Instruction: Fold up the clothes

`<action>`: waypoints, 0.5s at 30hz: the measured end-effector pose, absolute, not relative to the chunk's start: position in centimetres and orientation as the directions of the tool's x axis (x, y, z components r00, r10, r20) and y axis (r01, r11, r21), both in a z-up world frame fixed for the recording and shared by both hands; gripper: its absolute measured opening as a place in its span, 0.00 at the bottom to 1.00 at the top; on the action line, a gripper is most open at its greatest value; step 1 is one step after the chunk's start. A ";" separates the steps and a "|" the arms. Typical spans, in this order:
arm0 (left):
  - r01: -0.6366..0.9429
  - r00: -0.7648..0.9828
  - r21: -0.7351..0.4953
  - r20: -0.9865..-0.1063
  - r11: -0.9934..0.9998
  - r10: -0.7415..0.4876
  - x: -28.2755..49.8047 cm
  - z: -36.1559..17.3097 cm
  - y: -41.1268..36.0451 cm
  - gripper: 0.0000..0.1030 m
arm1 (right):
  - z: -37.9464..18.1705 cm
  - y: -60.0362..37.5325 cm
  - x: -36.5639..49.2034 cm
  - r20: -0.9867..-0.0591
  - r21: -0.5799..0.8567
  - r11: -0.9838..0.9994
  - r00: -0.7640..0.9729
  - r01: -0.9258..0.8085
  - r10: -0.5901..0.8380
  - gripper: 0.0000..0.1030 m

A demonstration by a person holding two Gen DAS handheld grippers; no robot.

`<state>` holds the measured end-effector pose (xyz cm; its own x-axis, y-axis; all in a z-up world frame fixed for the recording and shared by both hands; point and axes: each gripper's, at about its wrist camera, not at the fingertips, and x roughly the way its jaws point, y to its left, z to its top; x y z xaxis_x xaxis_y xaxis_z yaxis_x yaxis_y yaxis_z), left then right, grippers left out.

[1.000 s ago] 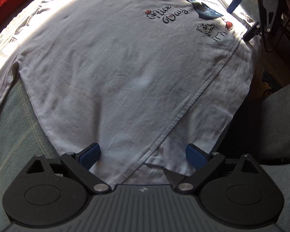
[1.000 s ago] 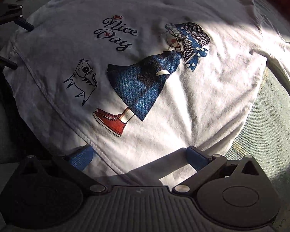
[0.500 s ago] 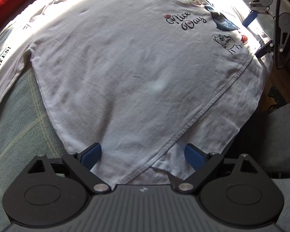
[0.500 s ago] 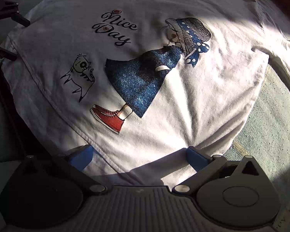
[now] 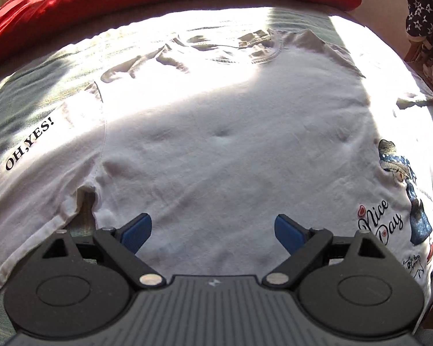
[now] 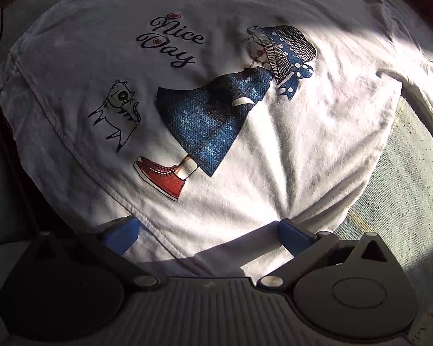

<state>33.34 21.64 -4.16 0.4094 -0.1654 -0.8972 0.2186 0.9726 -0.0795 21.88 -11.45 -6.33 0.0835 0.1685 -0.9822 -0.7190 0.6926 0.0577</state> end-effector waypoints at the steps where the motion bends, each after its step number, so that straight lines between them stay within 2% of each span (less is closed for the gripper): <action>1: 0.180 0.390 -0.098 -0.906 0.979 -0.162 34.3 -4.6 21.8 0.89 | -6.3 -11.4 21.9 -0.982 0.057 0.693 0.083 -0.719 0.167 1.00; 4: 0.090 0.357 -0.132 -0.921 0.987 -0.156 36.2 -5.6 22.3 0.89 | -6.2 -11.5 22.0 -0.982 0.055 0.693 0.086 -0.719 0.167 1.00; 15: 0.074 0.280 -0.075 -0.955 0.994 -0.093 34.5 -5.3 22.9 0.90 | -5.9 -11.4 22.0 -0.980 0.051 0.696 0.097 -0.716 0.172 1.00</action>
<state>34.52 22.91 -5.32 0.2802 -0.0925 -0.9555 0.0742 0.9945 -0.0745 22.03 -11.44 -5.93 0.0971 0.1716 -0.9804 -0.7162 0.6960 0.0508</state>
